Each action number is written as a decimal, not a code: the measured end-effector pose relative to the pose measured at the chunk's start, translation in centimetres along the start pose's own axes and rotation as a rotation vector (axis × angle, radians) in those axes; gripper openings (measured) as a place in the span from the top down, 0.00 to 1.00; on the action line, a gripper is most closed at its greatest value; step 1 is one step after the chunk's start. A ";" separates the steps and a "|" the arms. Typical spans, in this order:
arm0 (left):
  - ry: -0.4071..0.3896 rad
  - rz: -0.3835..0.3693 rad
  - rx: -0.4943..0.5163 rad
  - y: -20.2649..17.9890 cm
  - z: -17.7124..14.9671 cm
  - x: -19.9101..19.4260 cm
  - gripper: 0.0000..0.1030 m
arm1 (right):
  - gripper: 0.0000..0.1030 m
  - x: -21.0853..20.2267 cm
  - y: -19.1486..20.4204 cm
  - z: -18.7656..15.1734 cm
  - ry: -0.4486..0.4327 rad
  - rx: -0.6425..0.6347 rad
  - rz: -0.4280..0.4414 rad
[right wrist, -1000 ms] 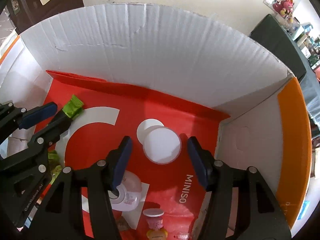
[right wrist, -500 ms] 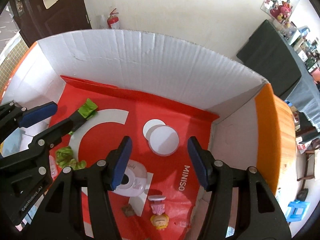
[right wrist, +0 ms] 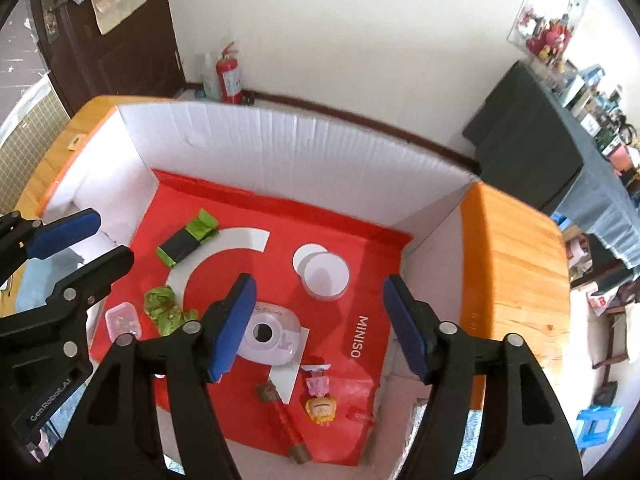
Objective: Organize objects
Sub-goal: 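Withdraw both tools from the box back over the towel, then move the left tool to the black-and-white roll while the right tool approaches the green fuzzy ball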
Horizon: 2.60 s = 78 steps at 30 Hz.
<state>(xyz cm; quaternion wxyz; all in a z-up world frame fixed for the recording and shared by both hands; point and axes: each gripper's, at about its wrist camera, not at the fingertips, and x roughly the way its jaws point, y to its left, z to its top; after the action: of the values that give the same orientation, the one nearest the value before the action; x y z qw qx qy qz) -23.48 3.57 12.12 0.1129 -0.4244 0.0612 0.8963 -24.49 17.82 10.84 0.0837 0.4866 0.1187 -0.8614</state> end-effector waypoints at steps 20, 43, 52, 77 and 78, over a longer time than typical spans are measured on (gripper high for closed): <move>-0.285 -0.004 -0.018 -1.0 -6.0 -12.0 0.27 | 0.15 -7.6 2.9 -5.8 -0.334 0.018 0.002; -0.286 -0.035 -0.132 -1.5 -15.8 -12.8 0.14 | 0.08 -7.6 4.1 -17.0 -0.432 0.105 -0.039; -0.205 -0.016 -0.149 -1.6 -18.9 -9.6 0.14 | 0.08 -5.5 4.7 -19.6 -0.394 0.117 -0.031; -0.122 -0.028 -0.130 -2.4 -21.1 -6.2 0.14 | 0.08 -2.5 5.3 -21.6 -0.308 0.119 -0.018; -0.120 -0.029 -0.131 -2.4 -21.1 -6.2 0.14 | 0.08 -2.4 5.3 -21.5 -0.306 0.118 -0.017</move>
<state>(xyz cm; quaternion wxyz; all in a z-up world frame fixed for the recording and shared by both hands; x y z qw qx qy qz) -3.34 0.63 3.52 0.1013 -0.3771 -0.0105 0.9206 -4.28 18.98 1.49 0.0648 0.3529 0.0580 -0.9316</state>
